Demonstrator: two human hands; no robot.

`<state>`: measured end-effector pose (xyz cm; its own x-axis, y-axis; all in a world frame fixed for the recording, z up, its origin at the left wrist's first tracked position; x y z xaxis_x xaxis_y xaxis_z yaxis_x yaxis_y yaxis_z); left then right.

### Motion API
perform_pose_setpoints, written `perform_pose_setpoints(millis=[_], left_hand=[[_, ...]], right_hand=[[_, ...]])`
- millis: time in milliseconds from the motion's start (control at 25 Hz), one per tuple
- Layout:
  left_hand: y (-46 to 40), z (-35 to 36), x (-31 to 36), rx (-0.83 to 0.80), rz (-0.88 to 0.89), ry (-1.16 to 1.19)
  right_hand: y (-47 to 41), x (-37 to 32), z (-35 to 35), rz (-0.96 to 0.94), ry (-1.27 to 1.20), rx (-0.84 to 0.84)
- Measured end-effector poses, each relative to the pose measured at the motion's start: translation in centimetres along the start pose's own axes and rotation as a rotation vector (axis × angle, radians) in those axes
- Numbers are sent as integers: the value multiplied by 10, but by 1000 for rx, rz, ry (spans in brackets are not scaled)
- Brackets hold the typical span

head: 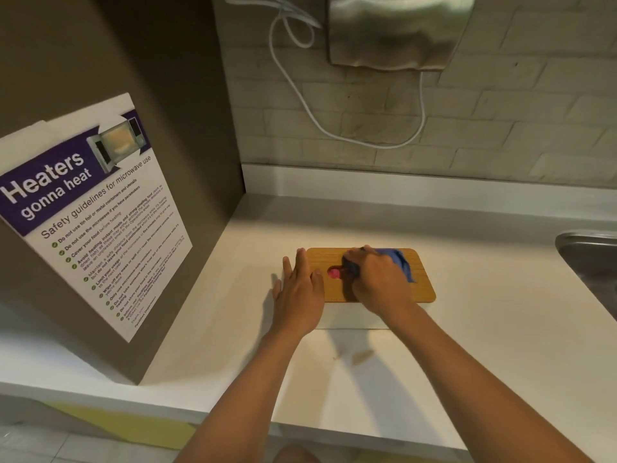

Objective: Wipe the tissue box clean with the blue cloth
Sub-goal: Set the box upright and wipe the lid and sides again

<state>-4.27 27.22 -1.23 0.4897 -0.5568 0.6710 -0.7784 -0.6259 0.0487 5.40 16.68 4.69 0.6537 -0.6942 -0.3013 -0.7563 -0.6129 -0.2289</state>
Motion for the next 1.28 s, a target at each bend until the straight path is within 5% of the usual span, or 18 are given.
perform_pose_setpoints(millis=[160,320,520,600,720,800,880,1000,1280], left_hand=[[-4,4,-4,-6,-8,32],[-11,5,-7,20,30,67],[-3,1,-4,-6,-18,10],[-5,1,-2,-16,-11,-30],[1,-10,13,157,176,-213],[17,-16,35,261,476,-271],[32,-8,48,108,694,-358],[24,-1,58,-161,712,-595],[13,2,68,-285,709,-556]], right_hand=[[-18,-15,8,39,20,30],[0,-51,20,-207,-123,37],[-25,-20,10,15,41,-21],[-16,-37,11,-54,-38,-53],[18,-31,-12,-72,-316,26],[40,0,-40,17,-493,197],[64,36,-57,131,-754,327],[98,81,-68,293,-951,472],[134,113,-61,373,-1006,520]])
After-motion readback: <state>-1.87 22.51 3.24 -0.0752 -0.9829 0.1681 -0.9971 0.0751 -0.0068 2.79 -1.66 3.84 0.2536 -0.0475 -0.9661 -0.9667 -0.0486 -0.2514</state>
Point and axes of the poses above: each hand's wrist, its own y-axis away from the middle knuckle, its own z-axis out of the palm, x = y × z, the point moved 8 cm from there along -y, towards the middle knuckle, and after that the axes turned 4 degrees about x, right-handed, at the moved point
